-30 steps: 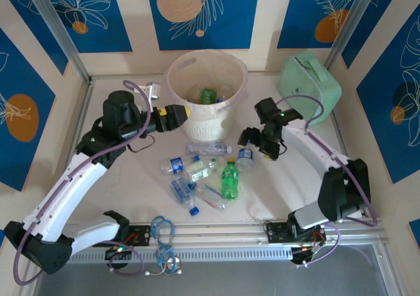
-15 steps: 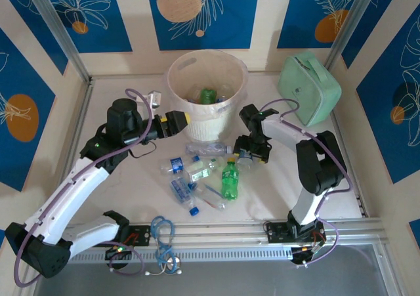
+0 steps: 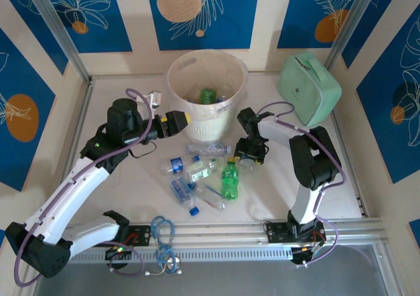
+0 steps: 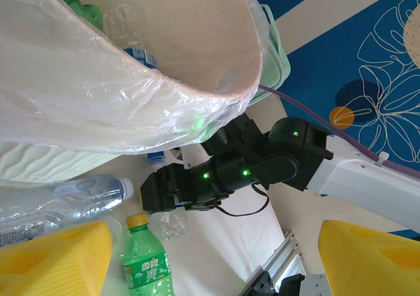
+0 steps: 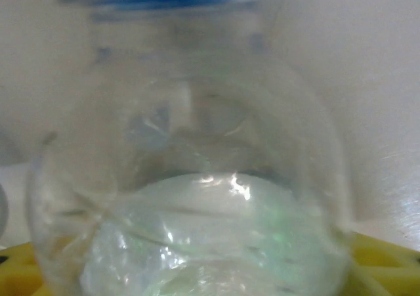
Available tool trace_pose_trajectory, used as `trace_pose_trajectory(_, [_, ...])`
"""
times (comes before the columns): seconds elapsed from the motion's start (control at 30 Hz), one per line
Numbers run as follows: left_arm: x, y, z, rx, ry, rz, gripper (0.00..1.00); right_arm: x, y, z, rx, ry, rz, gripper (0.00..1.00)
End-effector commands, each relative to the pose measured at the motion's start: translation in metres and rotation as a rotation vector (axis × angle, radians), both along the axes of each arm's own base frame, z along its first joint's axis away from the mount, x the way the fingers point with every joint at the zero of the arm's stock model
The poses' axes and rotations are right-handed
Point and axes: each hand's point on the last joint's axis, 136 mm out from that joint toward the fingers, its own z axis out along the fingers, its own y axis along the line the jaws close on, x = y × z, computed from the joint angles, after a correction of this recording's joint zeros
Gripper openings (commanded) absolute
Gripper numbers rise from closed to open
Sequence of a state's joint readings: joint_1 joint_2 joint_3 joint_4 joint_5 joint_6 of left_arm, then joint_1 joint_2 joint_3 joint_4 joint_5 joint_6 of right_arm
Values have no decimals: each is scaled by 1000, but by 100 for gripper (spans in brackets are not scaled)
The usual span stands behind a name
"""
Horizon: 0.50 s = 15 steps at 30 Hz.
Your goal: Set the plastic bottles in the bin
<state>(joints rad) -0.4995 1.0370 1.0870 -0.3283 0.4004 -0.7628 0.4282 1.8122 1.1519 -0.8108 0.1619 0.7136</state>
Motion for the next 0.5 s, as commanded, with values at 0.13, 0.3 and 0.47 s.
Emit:
trace_pose_trajectory(0.13, [5,-1,7,-20,-14,8,82,-1,-7,18,12,-83,-9,56])
trace_pose_trajectory(0.3, [5,0,8,-12,-15,13,82,-1,-10,54,59,-202,-28,54])
trace_pose_trajectory(0.47, [6,0,10,-17,-14,11,82,-4,-9,107,136,-360,-19,51])
